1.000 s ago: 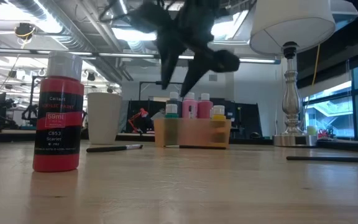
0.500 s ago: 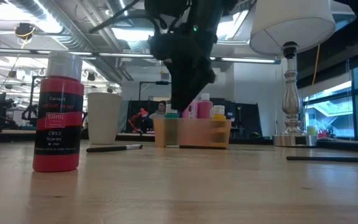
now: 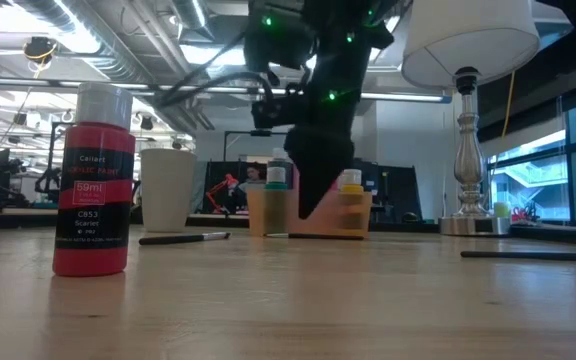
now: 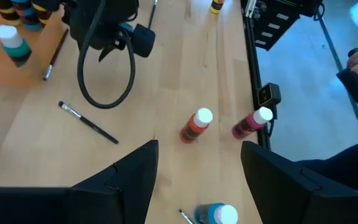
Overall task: Pick & Place Paint Supplies
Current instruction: Put the black paint brush into the white cup
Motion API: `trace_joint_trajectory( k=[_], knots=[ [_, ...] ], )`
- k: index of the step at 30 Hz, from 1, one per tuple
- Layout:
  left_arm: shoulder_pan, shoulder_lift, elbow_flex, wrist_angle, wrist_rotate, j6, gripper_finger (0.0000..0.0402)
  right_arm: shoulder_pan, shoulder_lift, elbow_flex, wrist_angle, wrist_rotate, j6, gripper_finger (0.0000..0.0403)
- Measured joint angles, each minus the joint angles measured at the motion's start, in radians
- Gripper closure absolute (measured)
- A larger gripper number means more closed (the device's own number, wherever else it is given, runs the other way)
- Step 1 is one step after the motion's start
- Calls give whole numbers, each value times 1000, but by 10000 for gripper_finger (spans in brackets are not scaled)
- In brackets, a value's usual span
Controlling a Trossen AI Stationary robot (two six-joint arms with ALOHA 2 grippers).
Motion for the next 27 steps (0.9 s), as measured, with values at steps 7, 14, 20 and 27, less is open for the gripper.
trace_joint_trajectory(
  k=[7, 14, 20, 27],
  knots=[
    [0, 19, 0, 0, -14, 16, 176, 0, 9, -27, 37, 11, -5, 238],
    [0, 23, 0, -2, -14, 17, 176, -4, 29, -27, 99, 63, -54, 238],
    [0, 22, 0, -3, -15, 17, 176, -31, 29, -27, 121, 63, -67, 238],
    [0, 22, 0, -5, -15, 17, 176, -75, 29, -27, 133, 63, -67, 238]
  ],
)
